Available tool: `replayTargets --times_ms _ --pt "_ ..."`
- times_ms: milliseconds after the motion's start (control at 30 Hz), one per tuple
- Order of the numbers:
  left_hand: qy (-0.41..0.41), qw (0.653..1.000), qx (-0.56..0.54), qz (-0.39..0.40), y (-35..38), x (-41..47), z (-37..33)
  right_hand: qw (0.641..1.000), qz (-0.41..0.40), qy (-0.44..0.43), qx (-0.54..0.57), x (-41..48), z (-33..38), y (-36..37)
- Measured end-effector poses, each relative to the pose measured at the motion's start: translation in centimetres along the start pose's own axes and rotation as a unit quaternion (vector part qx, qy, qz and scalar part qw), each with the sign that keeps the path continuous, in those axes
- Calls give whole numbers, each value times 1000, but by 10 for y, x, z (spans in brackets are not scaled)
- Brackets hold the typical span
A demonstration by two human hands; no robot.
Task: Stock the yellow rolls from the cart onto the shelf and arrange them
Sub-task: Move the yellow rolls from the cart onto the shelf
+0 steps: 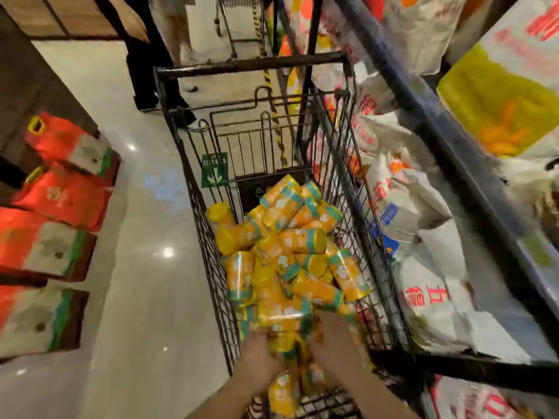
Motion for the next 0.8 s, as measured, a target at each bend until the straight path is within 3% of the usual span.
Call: replayTargets --times_ms 100,333,467,800 --pt "-24 999 20 16 31 19 19 996 -2 -77 -34 24 11 9" --pt "-142 989 -43 -11 46 17 19 977 47 -129 -166 61 30 28" --pt "-162 987 5 11 50 19 22 967 49 -144 -207 68 28 39" --pt "-178 984 -17 -6 52 25 22 960 -15 -154 -234 76 27 48"
Point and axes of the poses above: each hand's wrist, its own x-axis towards the middle knuckle, its own y-axis out of the palm, z = x × y, the point moved 3 cm from there along x, towards the middle knuckle, and after that the axes turned 8 degrees about -z, right-handed, at the moved point
